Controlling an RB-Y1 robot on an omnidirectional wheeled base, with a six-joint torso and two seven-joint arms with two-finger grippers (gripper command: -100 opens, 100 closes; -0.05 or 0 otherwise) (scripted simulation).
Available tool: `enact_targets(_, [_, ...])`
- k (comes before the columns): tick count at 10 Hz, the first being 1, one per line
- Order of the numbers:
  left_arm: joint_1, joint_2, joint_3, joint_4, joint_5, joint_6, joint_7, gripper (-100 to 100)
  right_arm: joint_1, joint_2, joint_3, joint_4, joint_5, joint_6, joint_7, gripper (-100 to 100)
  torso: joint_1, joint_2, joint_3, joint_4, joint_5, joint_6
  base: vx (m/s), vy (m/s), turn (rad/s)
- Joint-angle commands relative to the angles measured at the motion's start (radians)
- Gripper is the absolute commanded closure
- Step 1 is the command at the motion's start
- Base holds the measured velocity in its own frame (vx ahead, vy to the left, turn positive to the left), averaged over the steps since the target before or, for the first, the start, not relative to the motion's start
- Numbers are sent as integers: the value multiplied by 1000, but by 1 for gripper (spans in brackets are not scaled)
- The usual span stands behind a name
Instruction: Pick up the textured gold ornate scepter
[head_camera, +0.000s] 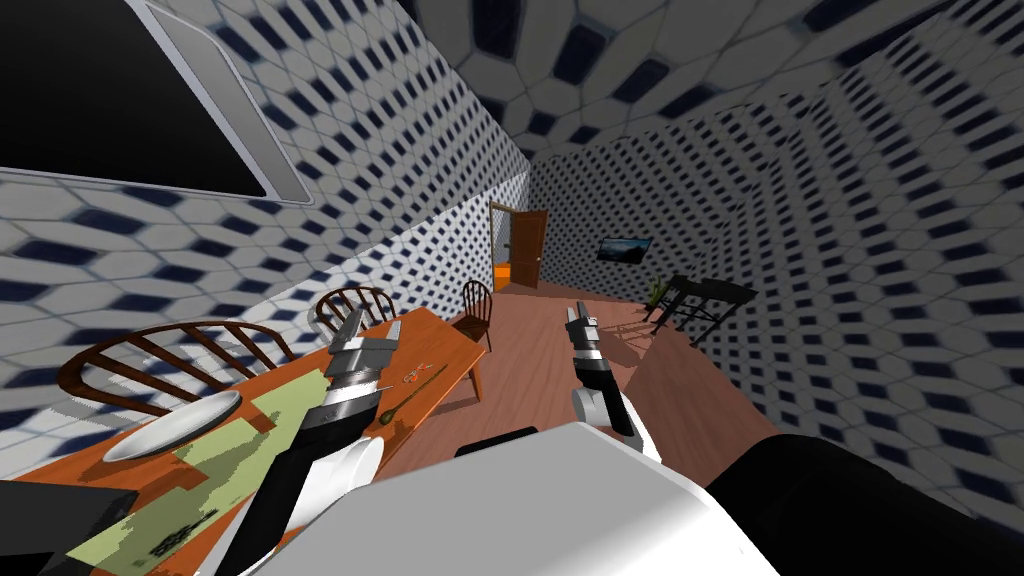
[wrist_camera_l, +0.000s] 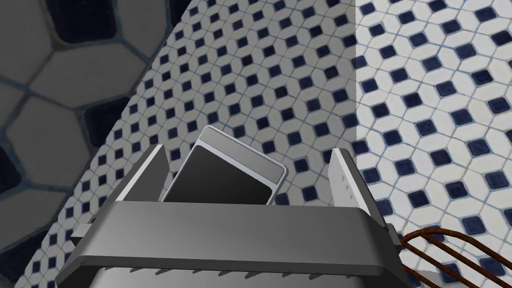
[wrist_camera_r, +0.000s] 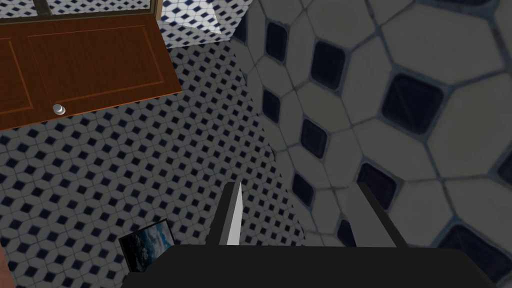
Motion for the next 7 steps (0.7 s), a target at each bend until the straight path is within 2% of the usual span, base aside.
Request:
enact_targets(1, [-15, 6, 2, 9, 4, 29, 4, -100, 0, 0, 0, 0, 0, 0, 0, 0, 0, 0, 0, 0, 0, 0, 70, -93, 41])
enact_targets(3, [-49, 33, 12, 47, 21, 94, 21, -100, 0, 0, 0, 0, 0, 0, 0, 0, 3, 2, 1, 0, 1, 0, 60, -90, 112])
enact_targets(4, [-49, 33, 12, 47, 21, 99, 21, -100, 0, 0, 0, 0, 0, 0, 0, 0, 2, 2, 1, 0, 0, 0, 52, -83, 47])
enact_targets(6, [-86, 58, 26, 93, 40, 168, 39, -100, 0, 0, 0, 0, 0, 0, 0, 0, 3, 2, 1, 0, 1, 0, 74, -104, 95])
enact_targets(7, [-86, 58, 26, 93, 40, 178, 39, -100, 0, 0, 0, 0, 0, 0, 0, 0, 1, 1, 0, 0, 0, 0, 64, -97, 71])
